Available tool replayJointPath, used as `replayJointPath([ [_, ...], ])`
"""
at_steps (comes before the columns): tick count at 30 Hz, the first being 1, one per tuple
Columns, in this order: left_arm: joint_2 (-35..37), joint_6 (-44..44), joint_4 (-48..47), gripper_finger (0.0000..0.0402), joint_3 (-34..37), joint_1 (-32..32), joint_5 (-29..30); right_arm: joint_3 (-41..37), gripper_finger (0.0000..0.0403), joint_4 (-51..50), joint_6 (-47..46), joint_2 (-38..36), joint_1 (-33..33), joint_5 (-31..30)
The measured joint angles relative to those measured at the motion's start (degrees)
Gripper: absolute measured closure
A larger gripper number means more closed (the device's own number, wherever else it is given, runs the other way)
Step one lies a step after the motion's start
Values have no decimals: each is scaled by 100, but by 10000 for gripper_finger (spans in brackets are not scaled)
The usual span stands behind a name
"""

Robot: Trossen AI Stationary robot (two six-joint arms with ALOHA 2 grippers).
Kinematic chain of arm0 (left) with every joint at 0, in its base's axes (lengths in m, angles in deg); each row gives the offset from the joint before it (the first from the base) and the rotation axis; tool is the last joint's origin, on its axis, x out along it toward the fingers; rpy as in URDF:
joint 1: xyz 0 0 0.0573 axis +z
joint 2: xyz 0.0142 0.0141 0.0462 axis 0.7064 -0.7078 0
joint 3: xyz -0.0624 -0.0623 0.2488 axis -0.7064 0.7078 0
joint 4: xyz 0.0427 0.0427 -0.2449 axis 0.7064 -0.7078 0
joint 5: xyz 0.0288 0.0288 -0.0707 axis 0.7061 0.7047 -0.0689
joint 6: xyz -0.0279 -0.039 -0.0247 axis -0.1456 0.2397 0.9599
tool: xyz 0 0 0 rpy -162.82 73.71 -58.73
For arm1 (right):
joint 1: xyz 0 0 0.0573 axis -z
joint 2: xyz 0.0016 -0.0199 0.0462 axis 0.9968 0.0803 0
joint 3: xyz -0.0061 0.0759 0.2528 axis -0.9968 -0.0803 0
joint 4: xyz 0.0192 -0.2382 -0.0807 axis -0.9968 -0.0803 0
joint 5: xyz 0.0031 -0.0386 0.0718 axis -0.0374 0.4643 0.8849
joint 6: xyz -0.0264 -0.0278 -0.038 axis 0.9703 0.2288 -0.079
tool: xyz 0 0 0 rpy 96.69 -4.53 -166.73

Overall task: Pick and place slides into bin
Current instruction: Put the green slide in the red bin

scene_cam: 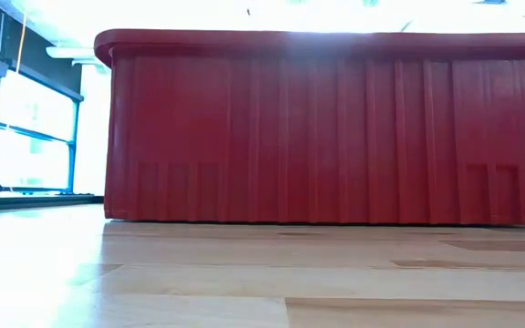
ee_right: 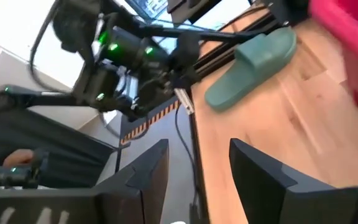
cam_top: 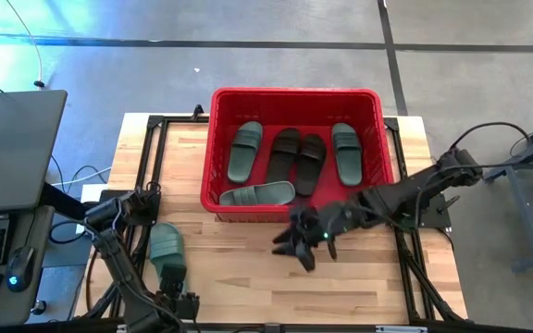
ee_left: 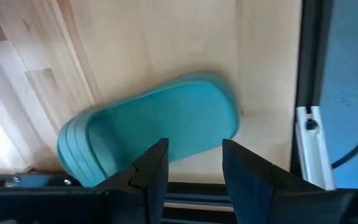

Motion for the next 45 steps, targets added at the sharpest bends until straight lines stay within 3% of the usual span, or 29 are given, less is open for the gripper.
replayJointPath([
  [8, -2, 145, 44, 268, 464, -4, -58, 0, 249, 30, -238, 126, -935, -1211],
  [17, 2, 453, 36, 268, 735, -4, -175, 0, 253, 54, -926, 198, -1423, -2221],
  [25, 0, 670, -2, 268, 1525, 3, -36, 0, 254, 63, -1290, 240, -1513, -2547],
  [33, -2, 968, 26, 268, 2447, 153, -324, 0, 252, 81, -1317, 247, -1510, -2714],
  [45, 0, 1229, 35, 268, 2924, 225, 138, 0, 253, 102, -1342, 247, -1498, -2714],
])
